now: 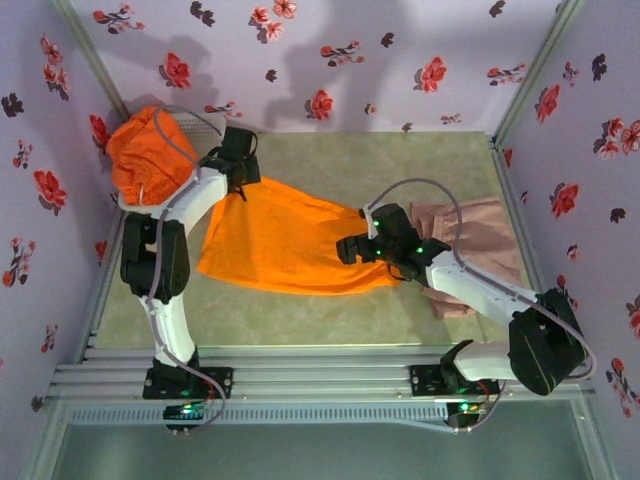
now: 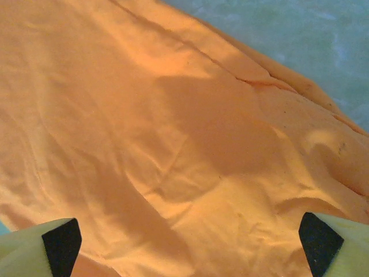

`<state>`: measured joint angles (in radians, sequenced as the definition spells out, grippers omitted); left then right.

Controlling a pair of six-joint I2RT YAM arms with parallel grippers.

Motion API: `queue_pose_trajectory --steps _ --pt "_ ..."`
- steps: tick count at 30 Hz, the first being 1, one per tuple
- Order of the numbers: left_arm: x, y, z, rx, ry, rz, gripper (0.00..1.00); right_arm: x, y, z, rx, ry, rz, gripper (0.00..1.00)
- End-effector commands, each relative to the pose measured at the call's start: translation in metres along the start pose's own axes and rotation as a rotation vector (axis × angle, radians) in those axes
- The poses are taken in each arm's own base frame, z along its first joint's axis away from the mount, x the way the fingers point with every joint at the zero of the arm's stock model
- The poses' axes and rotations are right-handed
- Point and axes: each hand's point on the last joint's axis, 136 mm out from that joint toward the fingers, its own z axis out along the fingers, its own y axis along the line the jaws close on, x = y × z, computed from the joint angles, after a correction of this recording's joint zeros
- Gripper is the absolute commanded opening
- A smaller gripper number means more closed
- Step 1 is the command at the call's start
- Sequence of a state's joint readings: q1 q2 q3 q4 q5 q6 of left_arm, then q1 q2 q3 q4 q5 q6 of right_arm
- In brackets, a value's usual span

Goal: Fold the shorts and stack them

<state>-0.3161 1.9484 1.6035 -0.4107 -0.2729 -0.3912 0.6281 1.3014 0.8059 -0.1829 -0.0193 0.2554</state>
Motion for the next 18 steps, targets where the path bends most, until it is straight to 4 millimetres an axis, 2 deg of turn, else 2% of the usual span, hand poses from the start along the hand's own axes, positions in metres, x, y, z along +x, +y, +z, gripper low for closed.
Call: queue_pose_trajectory --steps 1,6,9,13,15,16,18 --pt "0.007 0.0 0.022 -0.024 0.055 0.043 0.04 0.002 -0.01 0.002 0.037 -0.011 0.018 0.99" --pt "0.009 0.0 0.052 -0.023 0.098 0.017 0.08 0.004 -0.014 0.003 0.051 -0.011 0.025 0.99" --pt "0.008 0.001 0.068 -0.028 0.107 0.0 0.14 0.006 -0.016 0.003 0.058 -0.012 0.034 0.99" --pt "-0.006 0.001 0.085 0.008 0.106 -0.048 0.42 0.003 -0.019 0.001 0.072 -0.024 0.055 0.99" --pt "-0.024 -0.003 0.078 0.062 0.102 -0.07 0.52 0.002 -0.022 -0.002 0.087 -0.037 0.069 0.99" --pt "-0.036 -0.008 0.067 0.093 0.084 -0.074 0.57 0.0 -0.024 -0.004 0.097 -0.047 0.077 0.99" --pt "-0.057 -0.018 0.036 0.16 0.026 -0.068 0.74 -0.001 -0.032 -0.01 0.133 -0.071 0.104 0.99"
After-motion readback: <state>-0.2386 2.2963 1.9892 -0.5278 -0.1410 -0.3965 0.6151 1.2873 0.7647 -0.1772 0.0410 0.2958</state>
